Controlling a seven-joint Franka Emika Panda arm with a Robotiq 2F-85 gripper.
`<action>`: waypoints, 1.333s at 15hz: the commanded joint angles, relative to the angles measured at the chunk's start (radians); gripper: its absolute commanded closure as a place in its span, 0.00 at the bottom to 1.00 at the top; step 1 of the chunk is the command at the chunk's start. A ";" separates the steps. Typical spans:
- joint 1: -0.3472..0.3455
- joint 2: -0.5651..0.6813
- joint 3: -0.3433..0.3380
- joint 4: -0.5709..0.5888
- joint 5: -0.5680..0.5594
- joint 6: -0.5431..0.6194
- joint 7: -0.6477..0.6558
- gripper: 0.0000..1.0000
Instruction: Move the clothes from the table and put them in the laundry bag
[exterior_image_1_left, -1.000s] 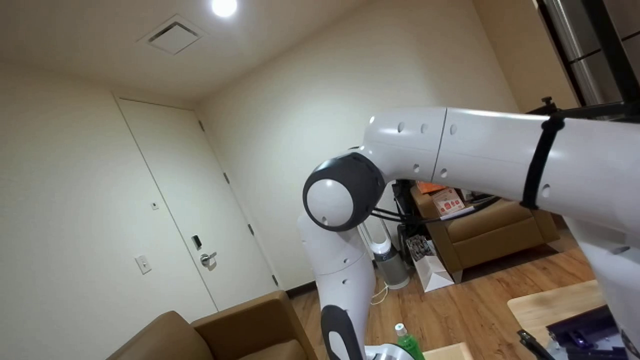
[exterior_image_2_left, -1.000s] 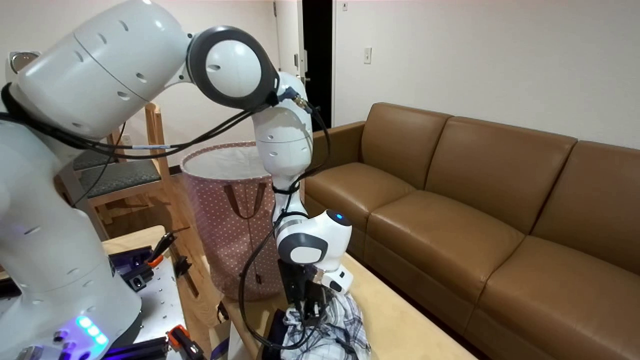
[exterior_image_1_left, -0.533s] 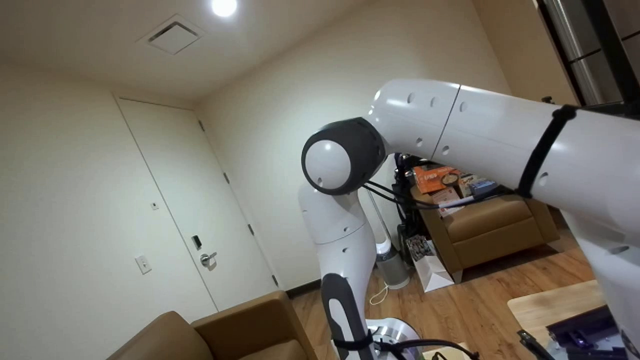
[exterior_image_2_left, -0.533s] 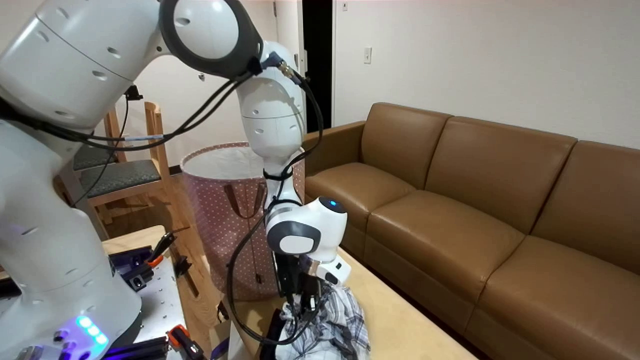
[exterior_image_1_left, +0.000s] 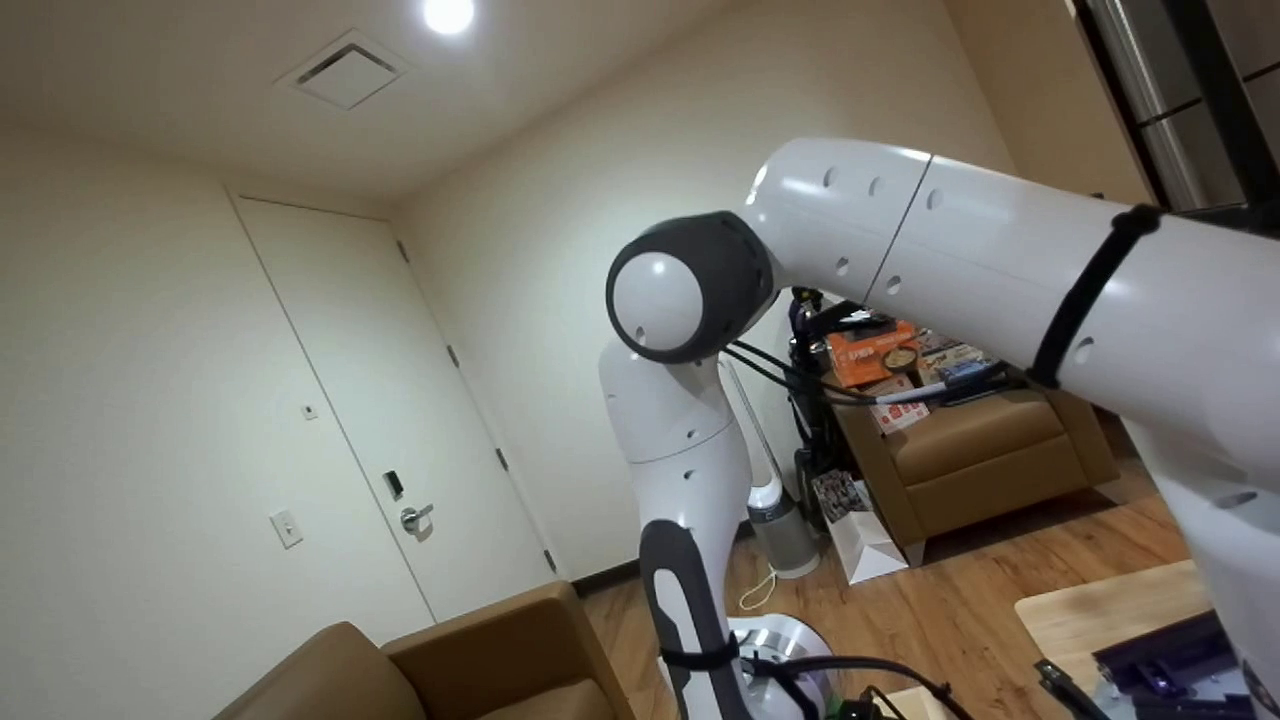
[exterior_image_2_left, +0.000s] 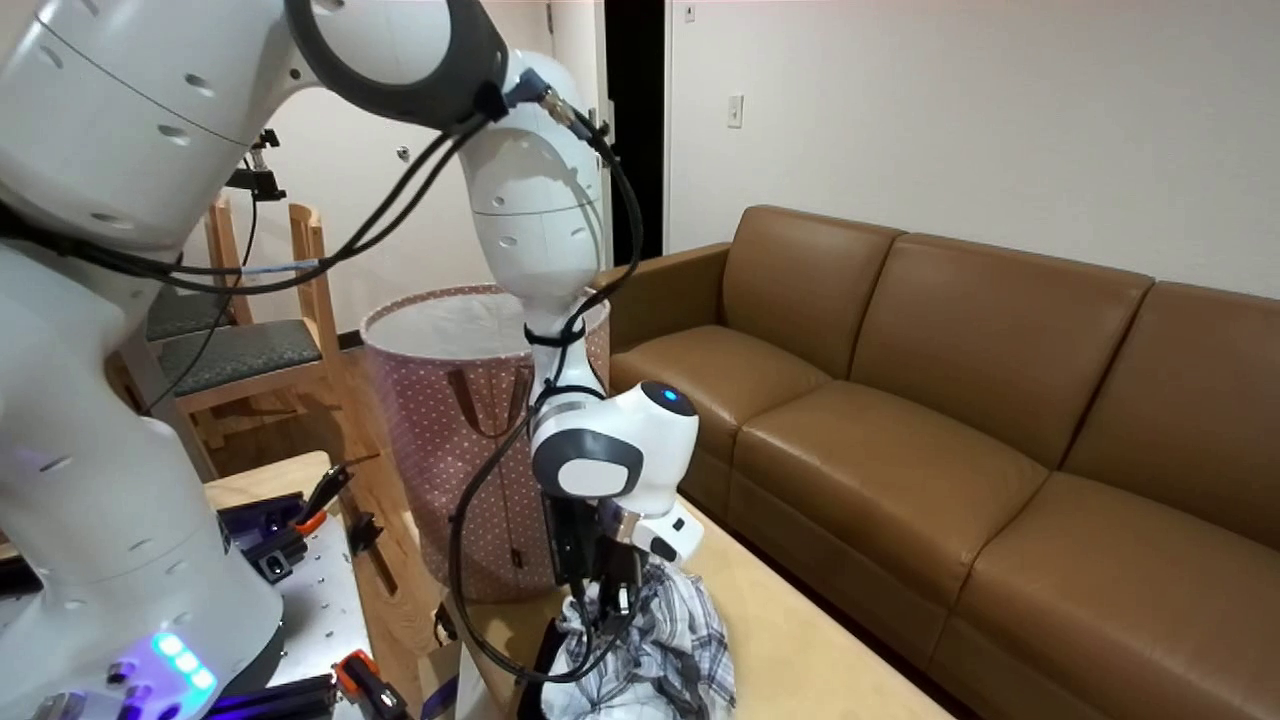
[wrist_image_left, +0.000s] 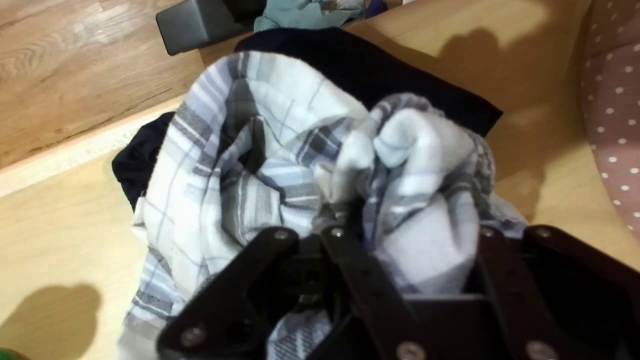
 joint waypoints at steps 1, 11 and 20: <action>0.030 -0.232 0.011 -0.210 -0.031 0.018 -0.022 0.89; 0.056 -0.374 0.007 -0.294 -0.019 0.038 0.023 0.89; 0.408 -0.674 -0.281 -0.490 -0.179 0.414 0.262 0.89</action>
